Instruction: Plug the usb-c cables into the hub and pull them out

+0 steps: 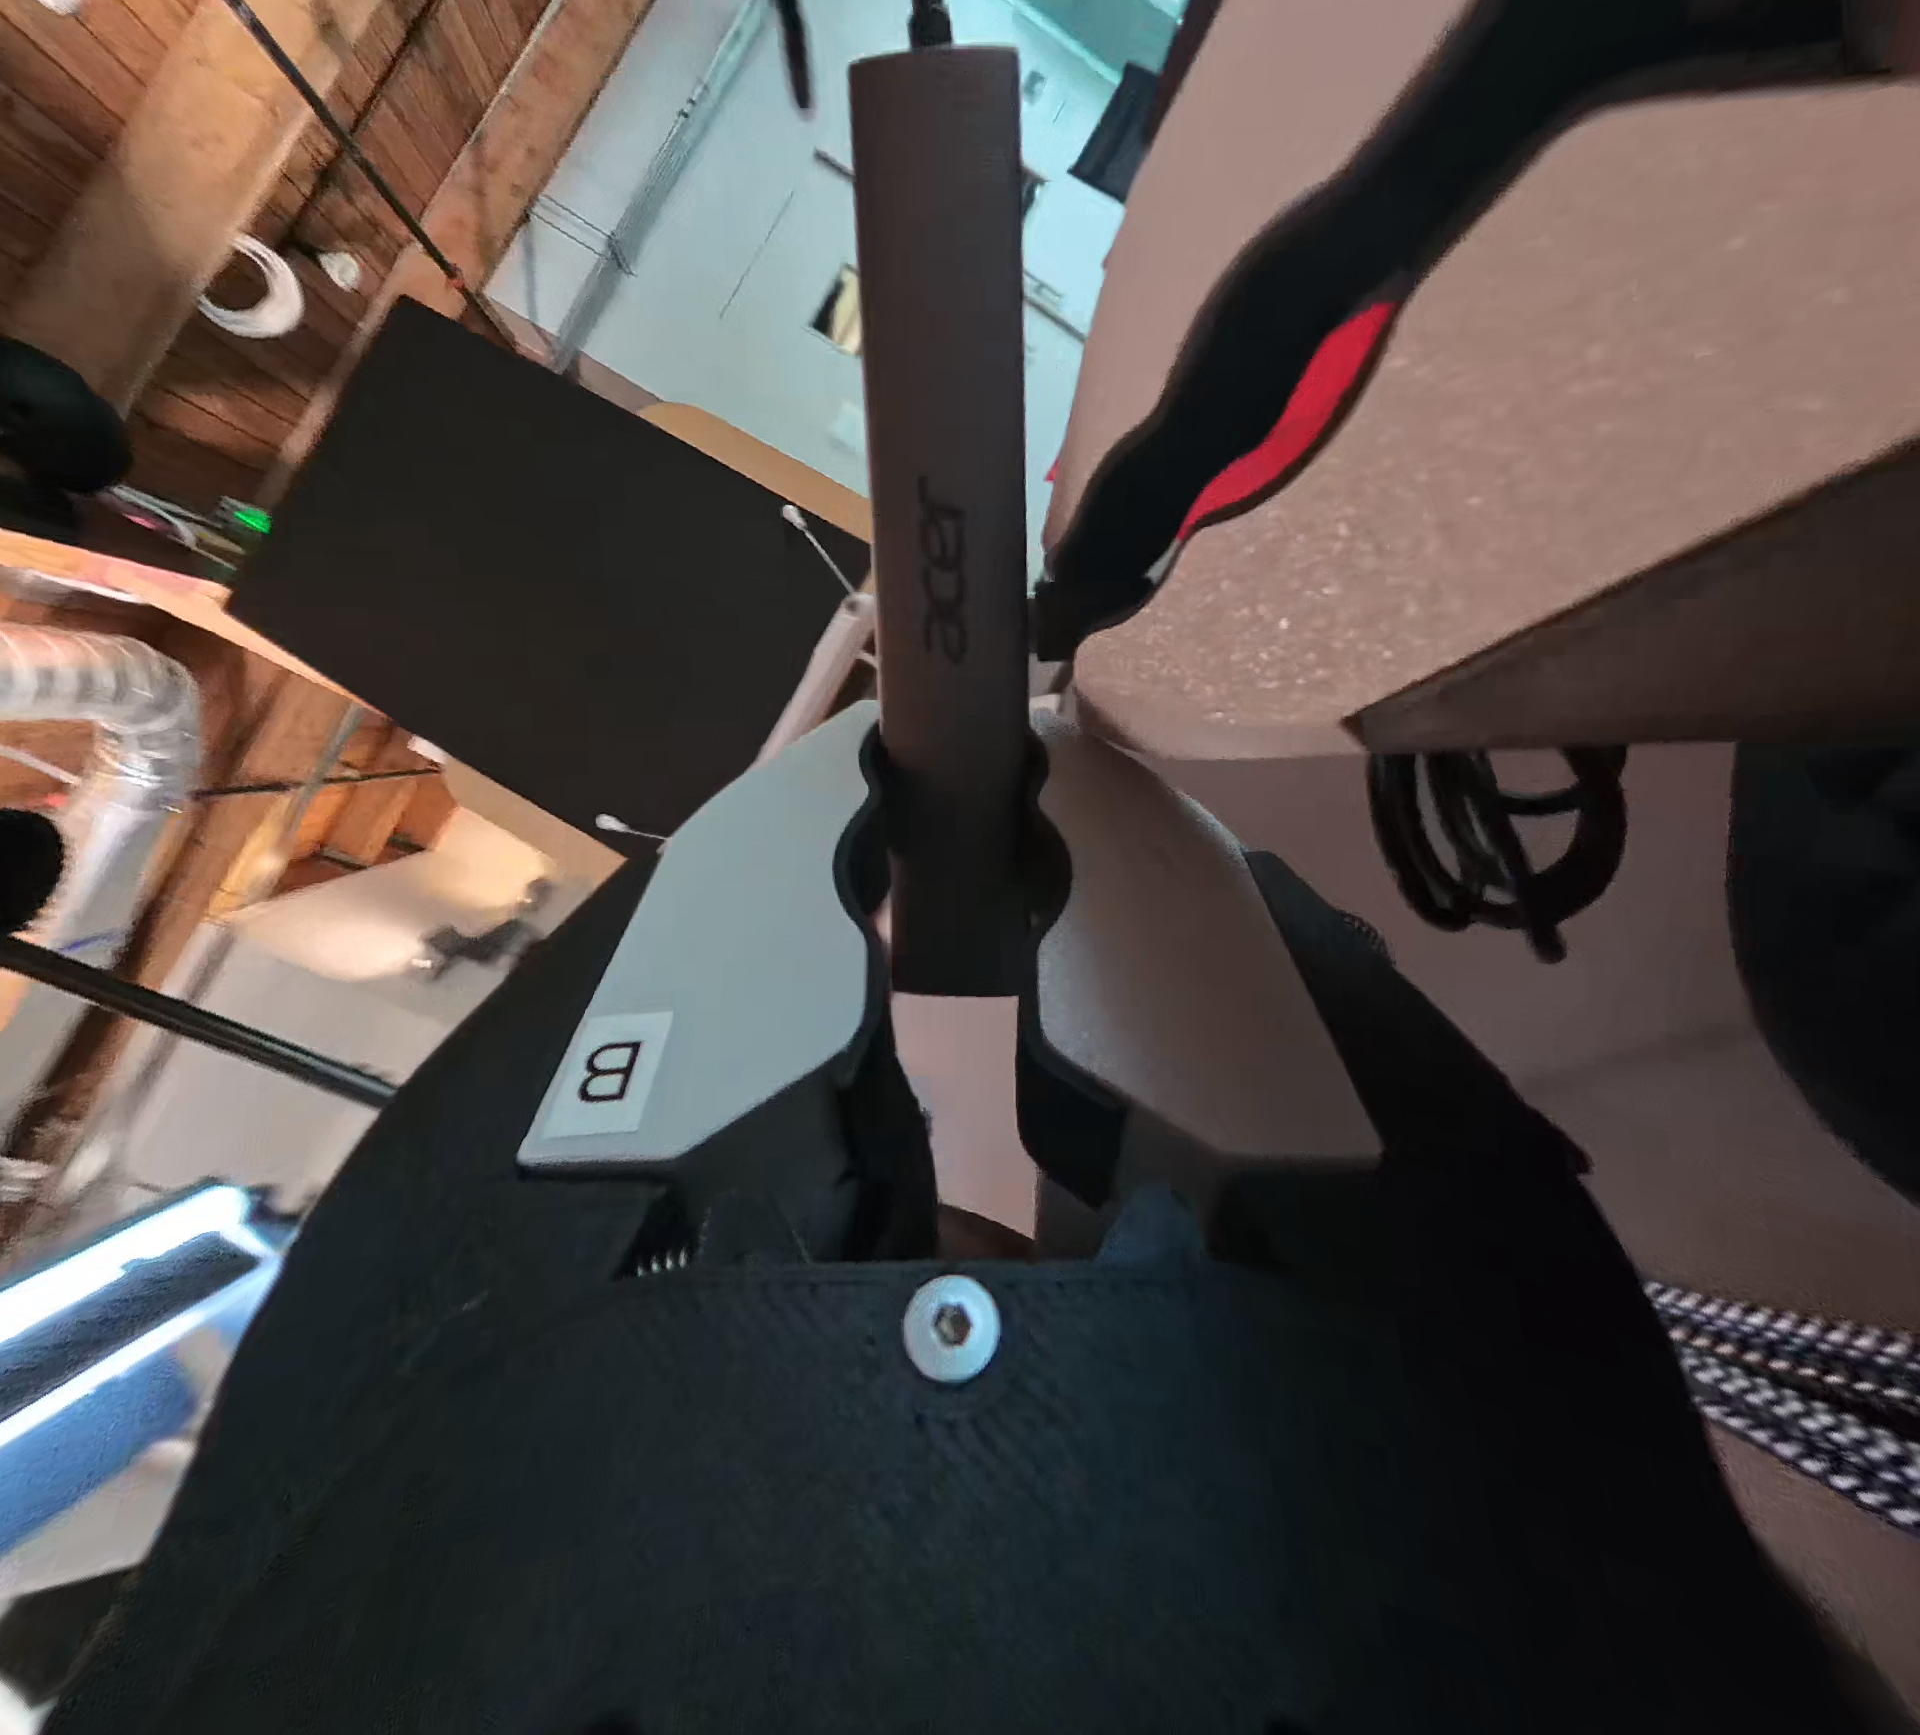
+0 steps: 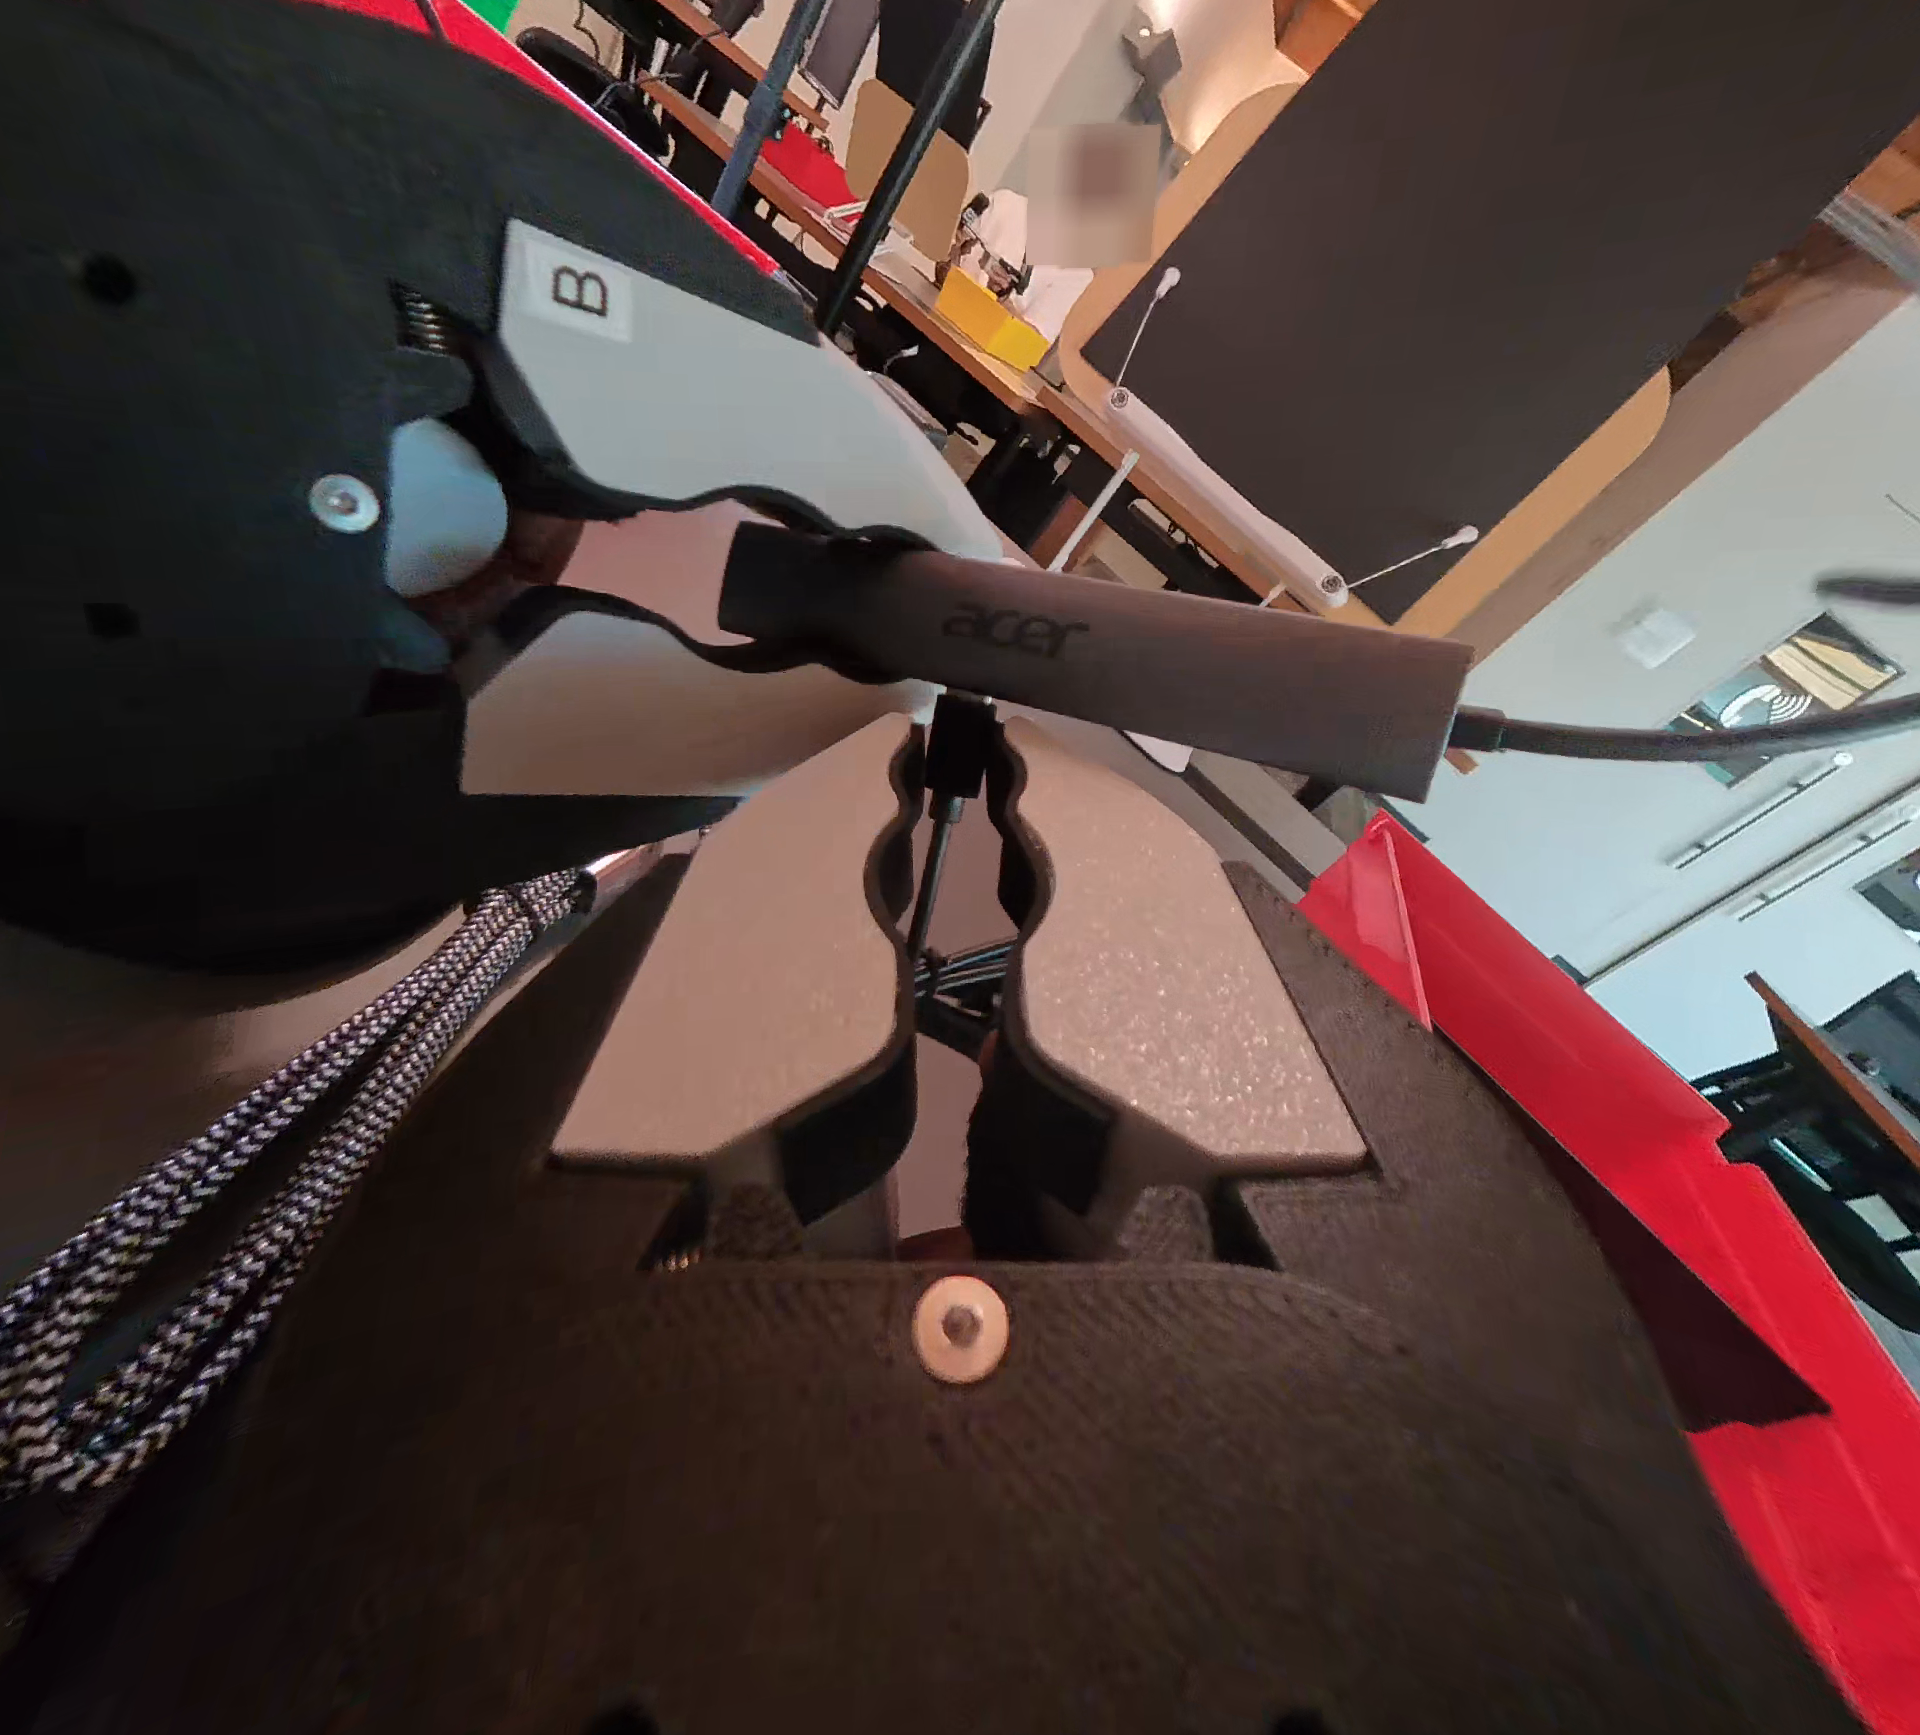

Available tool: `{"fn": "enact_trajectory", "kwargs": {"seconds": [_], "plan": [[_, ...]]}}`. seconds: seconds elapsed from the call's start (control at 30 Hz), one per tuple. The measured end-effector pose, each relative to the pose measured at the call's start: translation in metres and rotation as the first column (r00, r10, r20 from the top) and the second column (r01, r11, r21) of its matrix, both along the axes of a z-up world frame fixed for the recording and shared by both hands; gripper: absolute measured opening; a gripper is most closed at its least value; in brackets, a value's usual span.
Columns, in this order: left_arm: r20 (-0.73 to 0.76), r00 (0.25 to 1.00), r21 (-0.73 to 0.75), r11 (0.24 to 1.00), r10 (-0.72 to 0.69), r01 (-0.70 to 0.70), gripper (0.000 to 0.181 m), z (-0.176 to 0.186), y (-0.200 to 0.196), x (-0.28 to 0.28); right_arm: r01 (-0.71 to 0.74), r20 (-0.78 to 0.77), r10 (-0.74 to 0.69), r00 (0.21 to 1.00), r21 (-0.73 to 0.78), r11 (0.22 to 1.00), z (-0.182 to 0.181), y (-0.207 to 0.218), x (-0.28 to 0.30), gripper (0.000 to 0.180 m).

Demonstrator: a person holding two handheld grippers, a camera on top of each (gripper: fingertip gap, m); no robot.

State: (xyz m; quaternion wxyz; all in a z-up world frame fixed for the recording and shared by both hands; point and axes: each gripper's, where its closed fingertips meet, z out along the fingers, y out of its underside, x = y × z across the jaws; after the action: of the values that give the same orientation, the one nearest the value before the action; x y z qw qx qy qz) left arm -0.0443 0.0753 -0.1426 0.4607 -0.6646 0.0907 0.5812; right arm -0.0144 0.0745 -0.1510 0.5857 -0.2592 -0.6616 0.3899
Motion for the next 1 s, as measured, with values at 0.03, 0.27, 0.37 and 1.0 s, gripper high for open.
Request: {"fn": "enact_trajectory", "kwargs": {"seconds": [0.03, 0.27, 0.37, 1.0], "plan": [[0.051, 0.999, 0.023, 1.0, -0.02, 0.019, 0.02, -0.002, 0.001, 0.0, -0.002, -0.007, 0.002, 1.0, -0.001, 1.0, 0.0, 0.0, 0.0, 0.01], [0.272, 0.961, 0.065, 0.998, -0.044, 0.027, 0.019, -0.021, 0.002, -0.008, 0.149, -0.203, -0.092, 0.975, 0.291, 0.945, -0.004, 0.001, -0.005, 0.009], [0.386, 0.922, 0.048, 0.999, -0.036, 0.019, 0.019, -0.038, 0.002, -0.015, 0.138, -0.143, -0.098, 0.985, 0.301, 0.944, -0.017, 0.002, -0.013, 0.009], [0.573, 0.819, 0.137, 0.989, -0.036, -0.053, 0.024, -0.051, -0.003, -0.034, 0.026, 0.145, -0.032, 0.989, 0.047, 0.999, -0.04, 0.003, -0.034, 0.01]]}}
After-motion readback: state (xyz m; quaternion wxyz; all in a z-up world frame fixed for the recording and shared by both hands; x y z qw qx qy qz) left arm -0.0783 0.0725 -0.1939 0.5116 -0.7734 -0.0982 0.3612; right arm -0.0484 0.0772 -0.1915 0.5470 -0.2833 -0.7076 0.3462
